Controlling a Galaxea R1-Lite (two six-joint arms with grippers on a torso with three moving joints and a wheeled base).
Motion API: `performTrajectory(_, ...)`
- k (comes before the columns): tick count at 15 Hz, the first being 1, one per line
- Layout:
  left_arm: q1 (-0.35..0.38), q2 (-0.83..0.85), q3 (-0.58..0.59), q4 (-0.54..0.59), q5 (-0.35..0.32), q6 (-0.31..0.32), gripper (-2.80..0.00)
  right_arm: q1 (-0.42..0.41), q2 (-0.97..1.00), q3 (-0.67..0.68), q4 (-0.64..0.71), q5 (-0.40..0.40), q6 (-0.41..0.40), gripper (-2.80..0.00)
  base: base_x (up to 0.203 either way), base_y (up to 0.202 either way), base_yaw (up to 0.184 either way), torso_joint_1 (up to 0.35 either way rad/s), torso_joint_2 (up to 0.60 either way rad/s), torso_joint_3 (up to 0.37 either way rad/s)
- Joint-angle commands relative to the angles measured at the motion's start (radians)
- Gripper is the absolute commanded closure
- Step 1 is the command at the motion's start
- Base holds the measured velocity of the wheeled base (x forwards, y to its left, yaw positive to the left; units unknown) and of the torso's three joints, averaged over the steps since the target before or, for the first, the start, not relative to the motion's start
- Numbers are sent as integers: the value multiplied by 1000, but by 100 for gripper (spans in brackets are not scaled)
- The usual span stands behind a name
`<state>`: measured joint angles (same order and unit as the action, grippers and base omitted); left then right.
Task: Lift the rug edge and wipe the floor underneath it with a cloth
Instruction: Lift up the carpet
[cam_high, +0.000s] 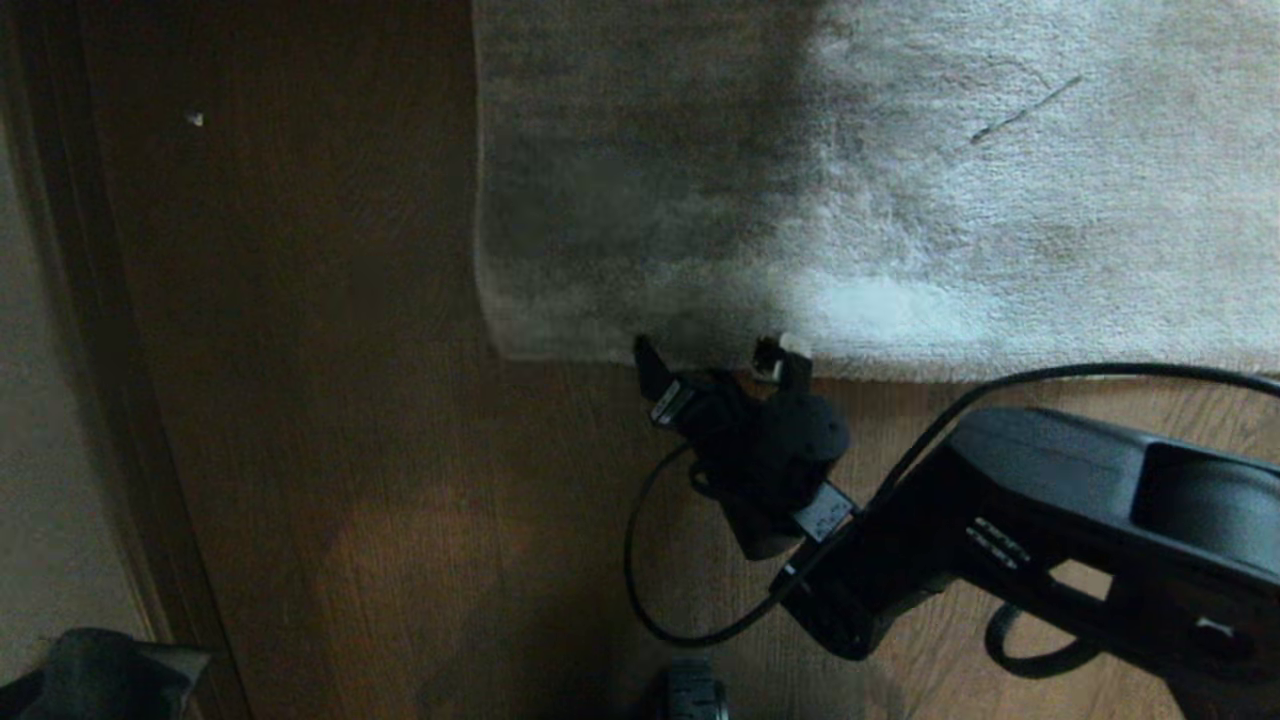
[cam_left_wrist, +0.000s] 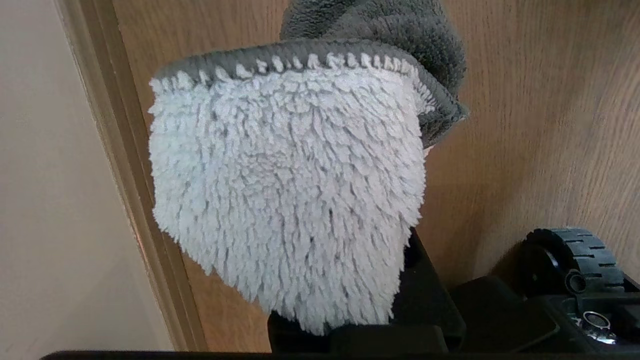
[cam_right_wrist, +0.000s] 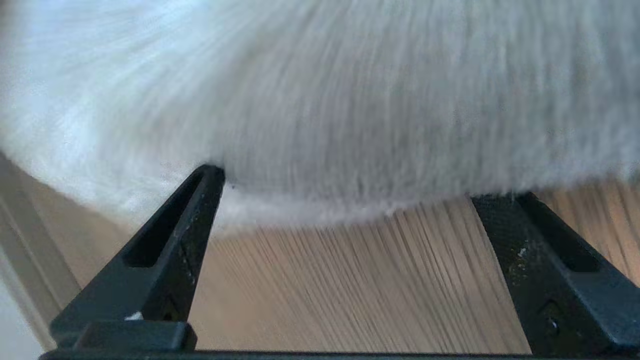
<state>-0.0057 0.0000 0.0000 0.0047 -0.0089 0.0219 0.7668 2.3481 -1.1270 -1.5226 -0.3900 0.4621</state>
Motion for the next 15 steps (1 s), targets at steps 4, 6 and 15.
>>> performTrajectory(4, 0, 0, 0, 0, 0, 1, 0, 12, -73, -3, -45, -1, 4, -280, 0, 0, 0, 0, 0, 0)
performTrajectory(6, 0, 0, 0, 0, 0, 1, 0, 29, -100, -1, -38, 0, 4, -280, 0, 0, 0, 0, 0, 0)
performTrajectory(15, 0, 0, 0, 0, 0, 1, 0, 143, -176, 4, -36, -1, 3, -280, 0, 0, 0, 0, 0, 0)
